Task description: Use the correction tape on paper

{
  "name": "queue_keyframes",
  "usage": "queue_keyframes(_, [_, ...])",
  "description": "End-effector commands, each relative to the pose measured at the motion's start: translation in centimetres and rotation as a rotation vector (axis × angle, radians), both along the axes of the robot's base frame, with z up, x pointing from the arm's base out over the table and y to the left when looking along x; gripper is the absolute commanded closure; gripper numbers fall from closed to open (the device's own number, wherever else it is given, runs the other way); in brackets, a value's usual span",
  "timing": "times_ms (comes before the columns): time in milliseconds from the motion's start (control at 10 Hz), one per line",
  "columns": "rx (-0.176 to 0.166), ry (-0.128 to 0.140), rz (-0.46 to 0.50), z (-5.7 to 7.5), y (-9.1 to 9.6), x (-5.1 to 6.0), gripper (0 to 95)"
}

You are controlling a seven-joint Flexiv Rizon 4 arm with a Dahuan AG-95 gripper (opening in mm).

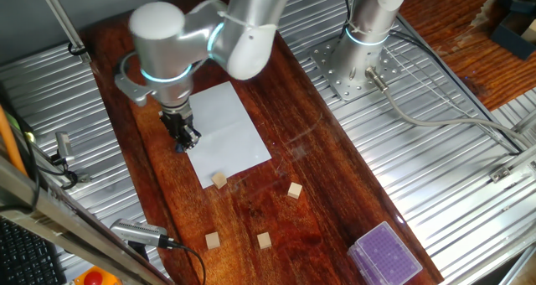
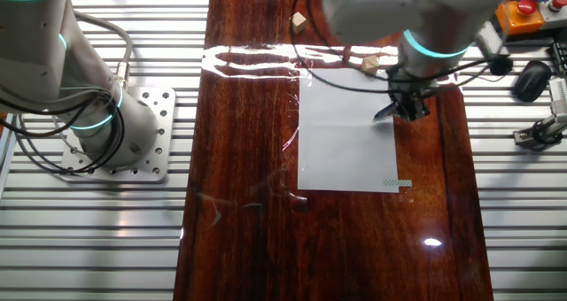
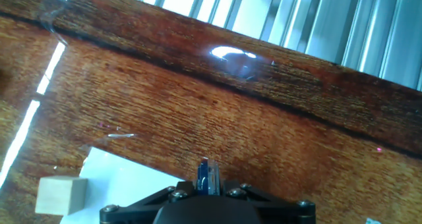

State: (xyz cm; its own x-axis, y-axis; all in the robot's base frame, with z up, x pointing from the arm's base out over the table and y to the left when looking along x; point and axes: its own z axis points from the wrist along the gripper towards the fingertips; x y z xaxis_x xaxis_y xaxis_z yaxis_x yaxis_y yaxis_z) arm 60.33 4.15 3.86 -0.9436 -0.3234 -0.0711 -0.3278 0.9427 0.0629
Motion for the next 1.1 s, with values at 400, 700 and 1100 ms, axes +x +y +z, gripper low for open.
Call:
queue_keyframes(400, [0.014, 0.039, -0.013, -1.1, 0.8, -1.0, 95.0])
queue_keyframes(700, [-0.013, 0.050, -0.015, -2.0, 2.3, -1.7, 95.0])
queue_keyframes(1100, [-0.037, 0.097, -0.005, -0.4, 2.5, -1.9, 95.0])
